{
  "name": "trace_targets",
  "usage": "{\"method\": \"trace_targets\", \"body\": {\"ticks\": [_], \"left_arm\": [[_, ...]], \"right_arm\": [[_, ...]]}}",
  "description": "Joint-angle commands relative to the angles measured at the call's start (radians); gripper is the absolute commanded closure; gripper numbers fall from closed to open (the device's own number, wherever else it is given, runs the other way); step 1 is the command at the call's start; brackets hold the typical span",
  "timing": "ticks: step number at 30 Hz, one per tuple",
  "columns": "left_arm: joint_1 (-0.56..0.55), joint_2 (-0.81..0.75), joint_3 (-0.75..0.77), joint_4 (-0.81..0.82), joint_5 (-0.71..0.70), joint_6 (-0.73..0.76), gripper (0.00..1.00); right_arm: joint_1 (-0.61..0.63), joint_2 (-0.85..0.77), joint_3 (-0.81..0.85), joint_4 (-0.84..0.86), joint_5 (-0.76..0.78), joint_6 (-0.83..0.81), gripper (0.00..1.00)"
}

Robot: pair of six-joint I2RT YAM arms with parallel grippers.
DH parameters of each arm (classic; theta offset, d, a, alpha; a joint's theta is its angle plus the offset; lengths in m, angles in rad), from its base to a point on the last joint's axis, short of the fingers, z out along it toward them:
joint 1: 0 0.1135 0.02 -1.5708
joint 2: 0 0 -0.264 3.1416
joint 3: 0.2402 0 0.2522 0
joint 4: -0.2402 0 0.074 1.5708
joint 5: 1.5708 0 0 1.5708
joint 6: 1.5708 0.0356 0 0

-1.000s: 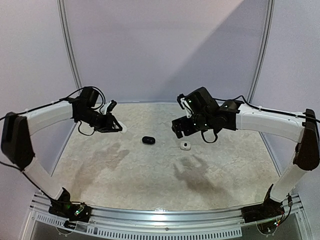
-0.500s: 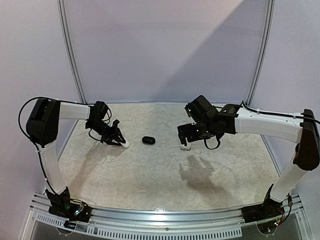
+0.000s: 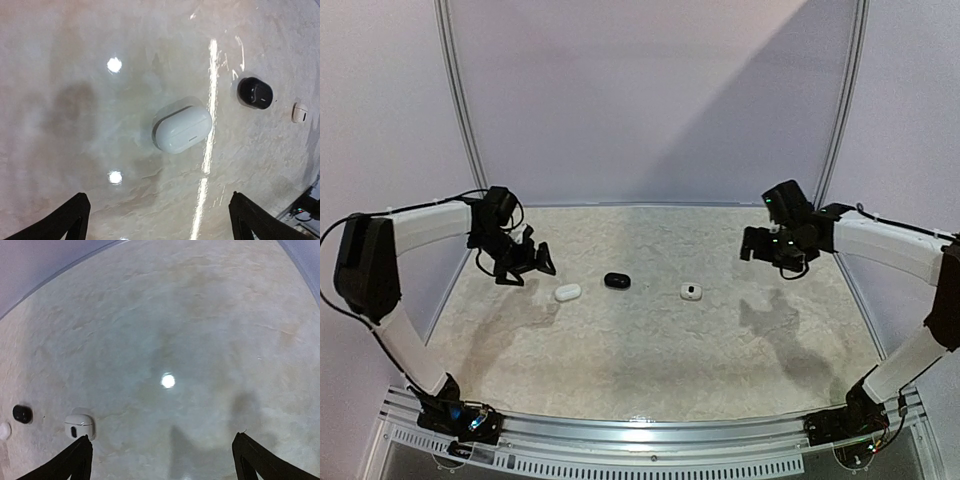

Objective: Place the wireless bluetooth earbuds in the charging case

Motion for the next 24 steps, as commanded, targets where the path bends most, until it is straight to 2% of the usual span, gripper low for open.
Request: {"method": "trace_targets", "body": {"ticks": [1, 4, 6, 9, 11, 13, 17, 21, 24], "left_arm": [[0.004, -0.229, -0.021, -0.082, -0.269, 0.200, 0.01], [0.019, -0.368, -0.106, -0.049, -0.401, 0.302, 0.01], [0.044, -0.474, -0.196, 0.018, -0.440, 0.343, 0.01], [0.068, -0.680, -0.396, 0.198, -0.432, 0.384, 0.01], [0.072, -0.833, -0.516, 0.360, -0.424, 0.389, 0.01], [0.072, -0.922, -0.619, 0.481, -0.434, 0.376, 0.01], [0.076, -0.919, -0.705, 0.576, -0.523, 0.360, 0.01], [0.133, -0.935, -0.796, 0.653, -0.449, 0.404, 0.01], [0.182, -0.920, -0.837, 0.682, -0.399, 0.380, 0.01]], "right_arm": [[-0.179, -0.190, -0.190, 0.212, 0.016, 0.027, 0.01], [-0.287, -0.318, -0.333, 0.317, 0.067, 0.037, 0.01], [-0.301, -0.372, -0.406, 0.383, 0.186, 0.022, 0.01], [-0.301, -0.400, -0.473, 0.424, 0.349, 0.002, 0.01], [-0.302, -0.396, -0.500, 0.441, 0.400, -0.023, 0.01], [-0.301, -0.388, -0.527, 0.466, 0.443, -0.034, 0.01], [-0.301, -0.416, -0.638, 0.642, 0.479, -0.102, 0.01], [-0.302, -0.530, -0.776, 0.863, 0.449, -0.209, 0.01], [-0.302, -0.614, -0.853, 0.982, 0.471, -0.317, 0.01]]}}
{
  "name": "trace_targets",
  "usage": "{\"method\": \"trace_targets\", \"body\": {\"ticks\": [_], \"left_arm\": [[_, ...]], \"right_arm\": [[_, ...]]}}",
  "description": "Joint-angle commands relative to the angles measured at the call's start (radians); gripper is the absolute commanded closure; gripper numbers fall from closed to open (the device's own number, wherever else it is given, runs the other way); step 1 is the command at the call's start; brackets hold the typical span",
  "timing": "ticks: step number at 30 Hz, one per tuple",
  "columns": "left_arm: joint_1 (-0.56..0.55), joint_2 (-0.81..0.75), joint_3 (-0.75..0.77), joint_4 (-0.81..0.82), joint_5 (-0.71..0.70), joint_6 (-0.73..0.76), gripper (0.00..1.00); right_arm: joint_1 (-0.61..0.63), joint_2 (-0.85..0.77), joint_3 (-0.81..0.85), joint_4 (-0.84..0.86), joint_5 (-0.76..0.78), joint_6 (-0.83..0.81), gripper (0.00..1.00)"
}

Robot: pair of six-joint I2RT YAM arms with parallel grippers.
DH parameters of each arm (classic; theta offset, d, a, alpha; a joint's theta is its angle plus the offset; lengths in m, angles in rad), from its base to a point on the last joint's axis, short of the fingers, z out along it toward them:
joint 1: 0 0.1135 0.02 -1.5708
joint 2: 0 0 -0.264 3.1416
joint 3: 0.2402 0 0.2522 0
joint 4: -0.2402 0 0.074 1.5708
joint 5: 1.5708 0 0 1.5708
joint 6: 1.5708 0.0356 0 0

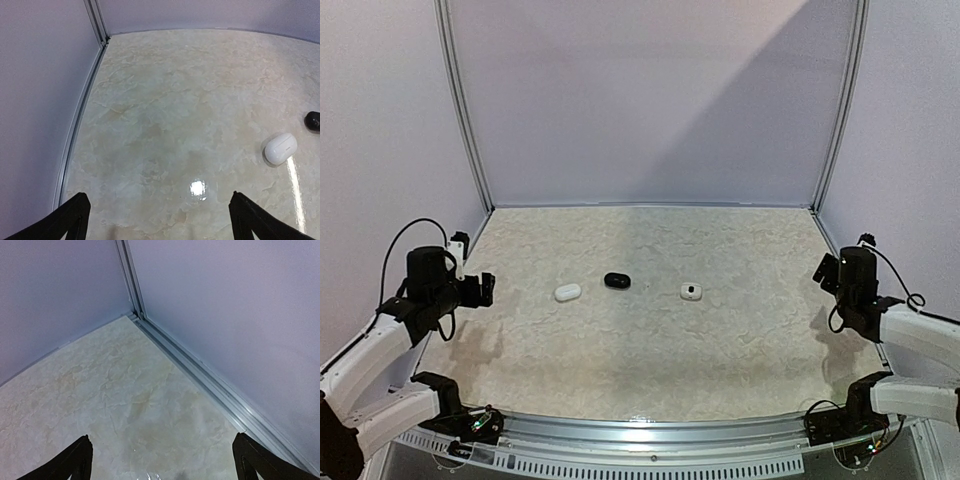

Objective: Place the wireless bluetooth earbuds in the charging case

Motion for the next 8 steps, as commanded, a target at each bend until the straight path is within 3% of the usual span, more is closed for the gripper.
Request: {"method": "trace_targets", "body": {"ticks": [1, 8], "left_arm": [[0.072, 0.017, -0.059, 0.122, 0.080, -0.003, 0.01], [0.129, 0.047, -0.082, 0.148, 0.120, 0.004, 0.01]], "right_arm": [[-0.001, -0.107, -0.090, 0.269, 0.061, -0.186, 0.01], [0.000, -0.186, -0.141, 0.233, 0.056, -0.254, 0.01]]}}
